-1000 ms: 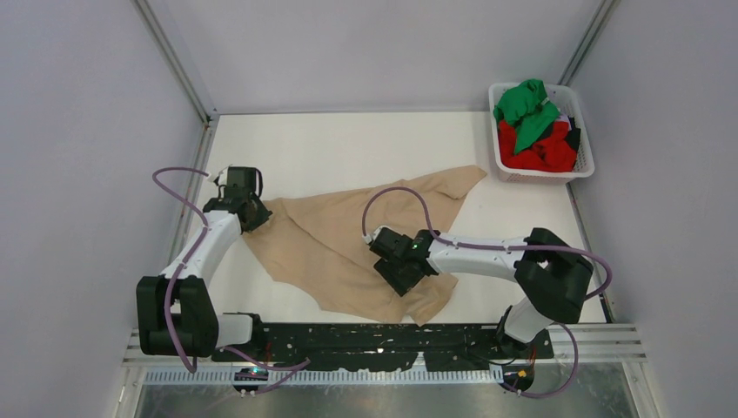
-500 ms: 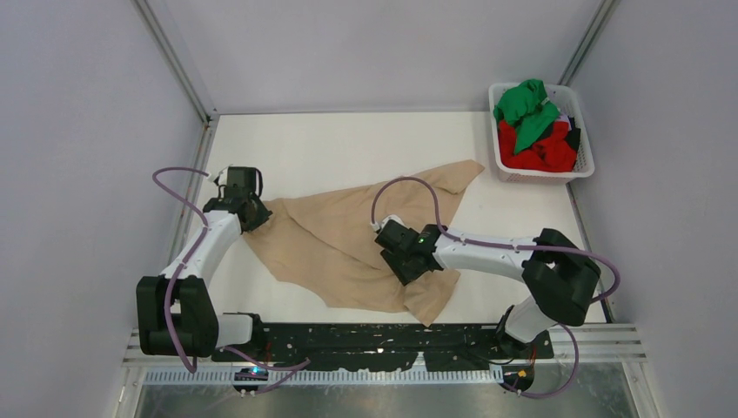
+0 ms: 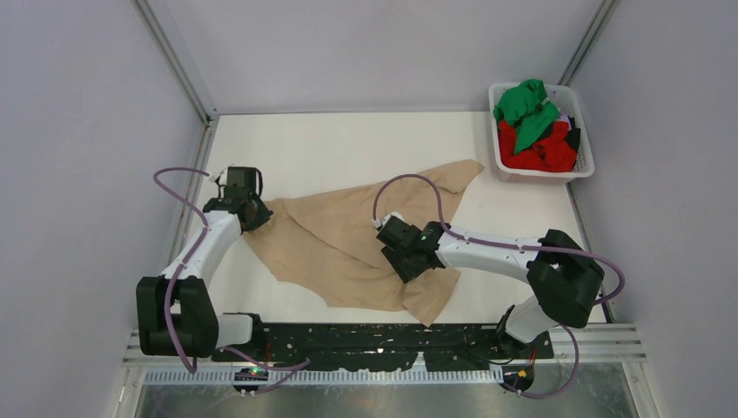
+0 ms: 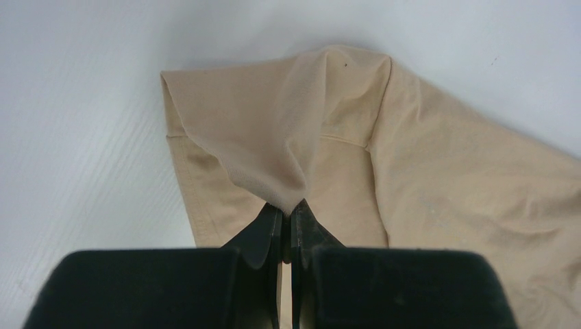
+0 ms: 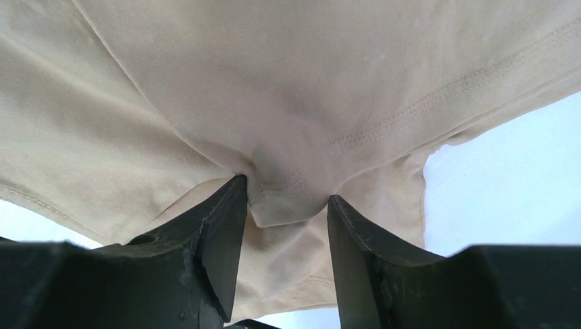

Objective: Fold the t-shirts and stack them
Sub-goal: Flatten out the tshirt

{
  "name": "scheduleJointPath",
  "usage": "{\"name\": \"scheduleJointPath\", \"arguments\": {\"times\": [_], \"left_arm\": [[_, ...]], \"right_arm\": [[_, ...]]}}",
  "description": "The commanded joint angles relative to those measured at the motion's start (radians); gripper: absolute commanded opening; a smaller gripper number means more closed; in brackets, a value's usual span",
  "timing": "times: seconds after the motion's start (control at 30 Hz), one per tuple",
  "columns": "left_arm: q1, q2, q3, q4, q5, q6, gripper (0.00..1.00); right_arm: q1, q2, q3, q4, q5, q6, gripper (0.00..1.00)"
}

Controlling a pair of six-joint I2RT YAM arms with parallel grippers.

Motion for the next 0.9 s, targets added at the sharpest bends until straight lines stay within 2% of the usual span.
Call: {"name": "scheduleJointPath", "arguments": {"times": [0.0,0.27,0.53,0.87], "left_arm": [[0.005,-0.045,-0.010,0.038,0.009,0.014,0.00],[0.006,-0.047,-0.011,0.040,0.016,0.014,0.00],[0.005,-0.039,-0.014,0.045,0.025,0.014,0.00],[0.005,-0.037,-0.015,0.050,0.034,0.014,0.00]], "right_arm": [[-0.005,-0.044,0.050,-0.037,0.008,0.012,0.52],[-0.026,-0.037,0.047,-0.042,0.025,0.014,0.50],[-0.031,0.021,0.049,0.062,0.002,-0.016,0.48],[-0.035,0.072,0.078,0.091,-0.018,-0.047,0.46]]}}
